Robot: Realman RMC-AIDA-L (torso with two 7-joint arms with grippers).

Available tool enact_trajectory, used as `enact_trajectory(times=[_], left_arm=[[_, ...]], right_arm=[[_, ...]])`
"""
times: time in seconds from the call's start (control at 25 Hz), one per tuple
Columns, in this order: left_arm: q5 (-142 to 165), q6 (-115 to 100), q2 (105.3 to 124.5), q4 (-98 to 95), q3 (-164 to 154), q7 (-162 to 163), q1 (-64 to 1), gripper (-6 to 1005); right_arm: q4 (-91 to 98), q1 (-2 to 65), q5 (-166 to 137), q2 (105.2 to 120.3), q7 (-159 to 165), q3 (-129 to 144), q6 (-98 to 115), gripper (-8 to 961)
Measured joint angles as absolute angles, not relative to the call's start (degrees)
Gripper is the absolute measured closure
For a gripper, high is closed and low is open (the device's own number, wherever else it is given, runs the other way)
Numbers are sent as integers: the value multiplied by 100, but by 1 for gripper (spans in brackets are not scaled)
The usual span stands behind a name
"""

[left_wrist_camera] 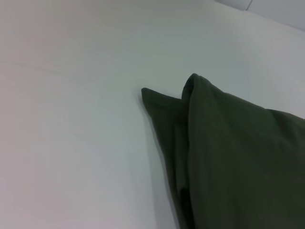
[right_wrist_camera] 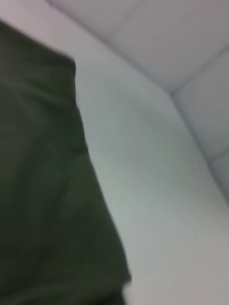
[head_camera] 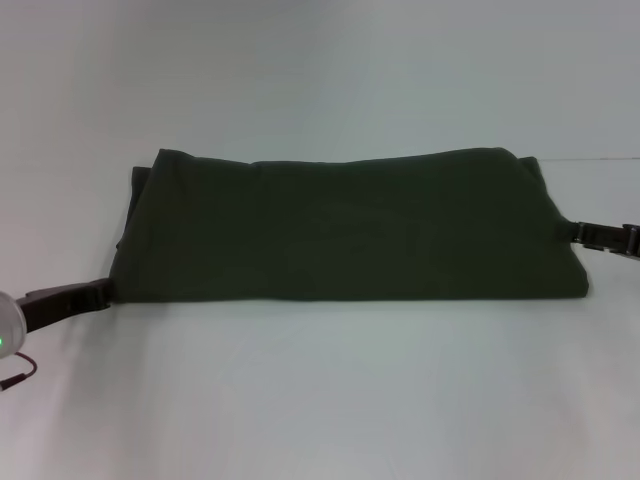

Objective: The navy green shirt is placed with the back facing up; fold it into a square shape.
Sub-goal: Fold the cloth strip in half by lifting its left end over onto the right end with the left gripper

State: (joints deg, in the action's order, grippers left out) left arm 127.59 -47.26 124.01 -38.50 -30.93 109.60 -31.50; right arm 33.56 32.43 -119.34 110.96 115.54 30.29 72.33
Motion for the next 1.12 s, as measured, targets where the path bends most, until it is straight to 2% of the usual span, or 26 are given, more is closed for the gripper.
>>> enact_trajectory(times=[0.16,0.36,1.12], left_arm=[[12761,-4772,12396,-3869,-3100,10970,-3187,991],[12761,-4860,12385,-3934,-3103,10984,-3217,992],[12761,-4878,12384,-3965,-3152,11003,-3285,991]], right_arm=[[3390,3301,-12319,11071,11922,3041,6802,225],[3372,3415,-12756,11072,12172,3051,6503,235],[3028,3535,-12964,11285,12174,3541,5604,319]])
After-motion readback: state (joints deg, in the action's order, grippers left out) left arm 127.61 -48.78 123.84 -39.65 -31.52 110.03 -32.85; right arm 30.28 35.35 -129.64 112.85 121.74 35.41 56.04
